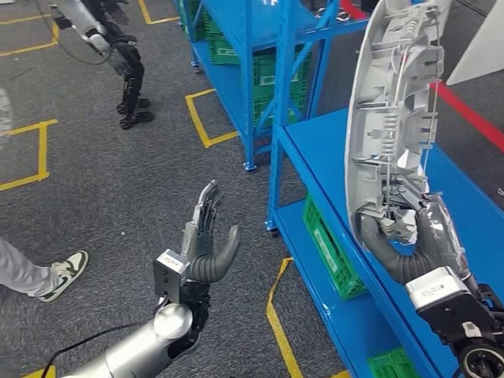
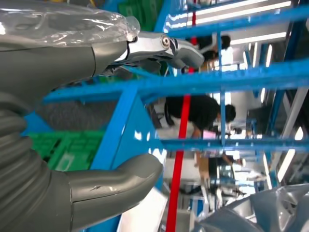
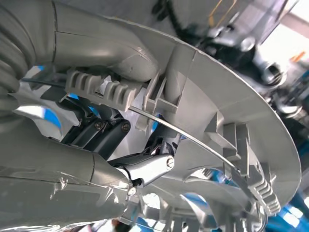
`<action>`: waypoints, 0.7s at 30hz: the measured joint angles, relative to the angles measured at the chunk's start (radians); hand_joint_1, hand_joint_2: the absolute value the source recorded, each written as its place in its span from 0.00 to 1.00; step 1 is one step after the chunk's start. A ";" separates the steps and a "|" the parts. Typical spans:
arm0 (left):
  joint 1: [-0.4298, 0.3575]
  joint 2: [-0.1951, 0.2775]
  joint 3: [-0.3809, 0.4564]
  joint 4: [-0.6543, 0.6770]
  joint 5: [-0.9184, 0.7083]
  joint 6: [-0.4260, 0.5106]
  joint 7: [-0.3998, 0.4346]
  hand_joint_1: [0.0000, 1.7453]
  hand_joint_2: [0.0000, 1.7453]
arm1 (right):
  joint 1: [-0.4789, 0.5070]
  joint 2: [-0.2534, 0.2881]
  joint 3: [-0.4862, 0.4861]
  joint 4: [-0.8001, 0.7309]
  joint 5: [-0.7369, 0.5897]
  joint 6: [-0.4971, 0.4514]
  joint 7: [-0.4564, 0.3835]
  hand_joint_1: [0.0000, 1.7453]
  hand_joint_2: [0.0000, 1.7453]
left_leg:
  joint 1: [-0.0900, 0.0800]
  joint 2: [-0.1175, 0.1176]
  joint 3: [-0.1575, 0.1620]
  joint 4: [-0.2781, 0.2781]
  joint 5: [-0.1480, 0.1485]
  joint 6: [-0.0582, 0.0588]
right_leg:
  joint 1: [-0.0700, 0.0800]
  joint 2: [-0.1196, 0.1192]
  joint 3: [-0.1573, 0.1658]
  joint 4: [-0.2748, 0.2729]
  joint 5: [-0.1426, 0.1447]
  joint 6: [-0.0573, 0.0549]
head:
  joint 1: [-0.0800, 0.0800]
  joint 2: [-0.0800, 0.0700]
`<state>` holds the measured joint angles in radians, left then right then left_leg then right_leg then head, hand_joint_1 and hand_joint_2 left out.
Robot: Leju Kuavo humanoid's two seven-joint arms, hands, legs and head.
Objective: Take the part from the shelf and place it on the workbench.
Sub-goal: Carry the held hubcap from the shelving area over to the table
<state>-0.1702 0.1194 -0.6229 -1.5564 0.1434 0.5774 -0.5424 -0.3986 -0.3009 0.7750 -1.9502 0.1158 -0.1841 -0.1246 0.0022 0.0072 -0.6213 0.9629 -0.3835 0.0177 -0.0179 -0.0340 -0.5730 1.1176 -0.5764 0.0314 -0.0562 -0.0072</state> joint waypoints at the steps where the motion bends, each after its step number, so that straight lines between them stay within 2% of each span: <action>1: 0.000 -0.001 0.000 0.000 0.000 0.000 0.000 0.00 1.00 | 0.001 0.000 0.002 0.000 -0.001 0.000 -0.001 1.00 1.00 | -0.001 -0.014 0.003 0.000 -0.002 0.004 | 0.000 0.019 -0.041 0.079 -0.028 -0.001 | 0.002 0.000; 2: 0.001 -0.002 0.000 0.000 0.000 0.000 0.000 0.00 1.00 | 0.001 0.000 0.004 0.000 -0.001 0.000 -0.001 1.00 1.00 | -0.002 -0.030 0.005 0.000 -0.003 0.006 | 0.001 0.028 -0.079 0.142 -0.043 -0.001 | 0.004 0.000; 3: 0.001 -0.002 0.000 0.000 0.000 0.000 0.000 0.00 1.00 | 0.002 0.000 0.006 0.000 -0.001 0.000 -0.002 1.00 1.00 | -0.004 -0.046 0.009 0.001 -0.005 0.008 | 0.001 0.031 -0.103 0.172 -0.039 -0.003 | 0.004 0.000; 4: 0.002 -0.003 0.000 0.000 0.000 0.001 0.000 0.00 1.00 | 0.002 0.000 0.007 0.001 -0.001 0.000 -0.002 1.00 1.00 | -0.005 -0.064 0.013 0.001 -0.007 0.008 | 0.001 0.033 -0.106 0.157 -0.011 -0.005 | 0.005 0.000; 5: 0.002 -0.003 0.000 0.000 0.000 0.001 0.000 0.00 1.00 | 0.002 0.000 0.008 0.001 -0.001 0.000 -0.002 1.00 1.00 | -0.005 -0.081 0.019 0.001 -0.010 0.007 | 0.001 0.039 -0.091 0.102 0.034 -0.009 | 0.005 0.000; 7: 0.002 -0.003 0.000 0.000 0.000 0.001 0.000 0.00 1.00 | 0.002 0.000 0.009 0.001 -0.001 0.000 -0.002 1.00 1.00 | -0.004 -0.113 0.024 0.003 -0.014 0.003 | -0.002 0.087 -0.041 -0.041 0.121 -0.016 | 0.006 0.000; 8: 0.002 -0.003 0.000 0.000 0.001 0.000 0.000 0.00 1.00 | 0.001 0.001 0.010 0.002 -0.001 0.000 -0.002 1.00 1.00 | -0.002 -0.126 0.021 0.004 -0.014 -0.001 | -0.003 0.111 -0.021 -0.092 0.141 -0.018 | 0.007 0.000; 9: 0.002 -0.003 0.000 0.000 0.001 0.000 0.000 0.00 1.00 | 0.001 0.001 0.010 0.002 -0.001 0.000 -0.003 1.00 1.00 | 0.001 -0.138 0.015 0.005 -0.012 -0.005 | -0.004 0.128 -0.010 -0.117 0.145 -0.019 | 0.008 0.000; 10: 0.003 -0.003 0.000 0.000 0.001 0.000 0.000 0.00 1.00 | 0.000 0.002 0.011 0.002 -0.001 0.000 -0.003 1.00 1.00 | 0.004 -0.150 0.008 0.005 -0.009 -0.011 | -0.003 0.128 -0.005 -0.125 0.142 -0.019 | 0.008 0.000; 11: 0.004 -0.003 0.000 0.000 0.001 0.000 0.000 0.00 1.00 | 0.000 0.004 0.011 0.002 -0.001 0.000 -0.004 1.00 1.00 | 0.006 -0.163 0.004 0.003 -0.007 -0.018 | -0.003 0.116 0.000 -0.134 0.140 -0.020 | 0.009 0.000; 12: 0.006 -0.002 0.000 0.000 0.000 0.001 0.000 0.00 1.00 | 0.000 0.005 0.011 0.003 -0.001 0.000 -0.003 1.00 1.00 | 0.004 -0.157 0.001 0.007 -0.010 -0.023 | -0.004 0.102 0.006 -0.140 0.141 -0.022 | 0.009 0.000; 13: 0.006 -0.001 0.000 0.000 0.000 0.001 0.000 0.00 1.00 | 0.000 0.006 0.011 0.003 -0.001 0.000 -0.003 1.00 1.00 | 0.001 -0.134 -0.007 0.023 -0.021 -0.028 | -0.006 0.089 0.012 -0.148 0.142 -0.026 | 0.005 0.000; 14: 0.006 0.000 0.000 0.000 0.000 0.001 -0.001 0.00 1.00 | 0.000 0.007 0.012 0.004 -0.001 0.000 -0.003 1.00 1.00 | -0.002 -0.102 -0.026 0.061 -0.041 -0.033 | -0.007 0.074 0.019 -0.156 0.144 -0.031 | 0.002 0.000; 15: 0.005 0.000 0.000 0.000 0.000 0.001 -0.001 0.00 1.00 | 0.000 0.007 0.013 0.005 -0.002 0.001 -0.003 1.00 1.00 | -0.002 -0.062 -0.057 0.121 -0.069 -0.036 | -0.006 0.059 0.022 -0.159 0.144 -0.035 | -0.001 0.000; 16: 0.005 0.001 0.000 0.000 0.001 0.001 -0.002 0.00 1.00 | 0.000 0.007 0.014 0.005 -0.003 0.000 -0.004 1.00 1.00 | 0.000 -0.037 -0.097 0.193 -0.098 -0.040 | -0.004 0.044 0.023 -0.160 0.143 -0.038 | -0.004 0.000; 17: 0.005 0.001 0.000 0.000 0.001 0.001 -0.002 0.00 1.00 | 0.000 0.008 0.015 0.005 -0.004 0.001 -0.006 1.00 1.00 | 0.003 -0.025 -0.134 0.257 -0.118 -0.044 | -0.003 0.029 0.024 -0.160 0.142 -0.039 | -0.005 0.000; 18: 0.007 0.001 0.000 0.000 0.001 0.001 -0.002 0.00 1.00 | 0.000 0.008 0.016 0.005 -0.004 0.001 -0.007 1.00 1.00 | 0.007 -0.019 -0.157 0.293 -0.123 -0.047 | -0.002 0.013 0.025 -0.160 0.140 -0.039 | -0.006 0.000; 19: 0.008 0.002 0.000 0.000 0.001 0.001 -0.002 0.00 1.00 | 0.000 0.008 0.017 0.005 -0.005 0.001 -0.008 1.00 1.00 | 0.011 -0.015 -0.158 0.288 -0.108 -0.050 | -0.002 -0.001 0.026 -0.160 0.138 -0.038 | -0.007 0.000; 20: 0.009 0.002 0.000 0.000 0.001 0.001 -0.002 0.00 1.00 | 0.000 0.009 0.017 0.005 -0.006 0.001 -0.008 1.00 1.00 | 0.014 -0.009 -0.136 0.241 -0.078 -0.052 | -0.003 -0.014 0.028 -0.160 0.135 -0.036 | -0.008 0.000; 21: 0.009 0.002 0.000 0.000 0.001 0.001 -0.002 0.00 1.00 | 0.000 0.010 0.018 0.005 -0.006 0.001 -0.008 1.00 1.00 | 0.016 0.006 -0.097 0.166 -0.042 -0.053 | -0.003 -0.026 0.032 -0.159 0.132 -0.033 | -0.009 0.000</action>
<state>-0.1616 0.1216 -0.6229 -1.5564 0.1449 0.5784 -0.5444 -0.3986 -0.2910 0.7925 -1.9450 0.1094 -0.1834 -0.1329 0.0180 0.0130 -0.7178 1.1284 -0.4253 -0.0356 -0.0209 -0.0603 -0.5411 0.9581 -0.4447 -0.0013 -0.0652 -0.0072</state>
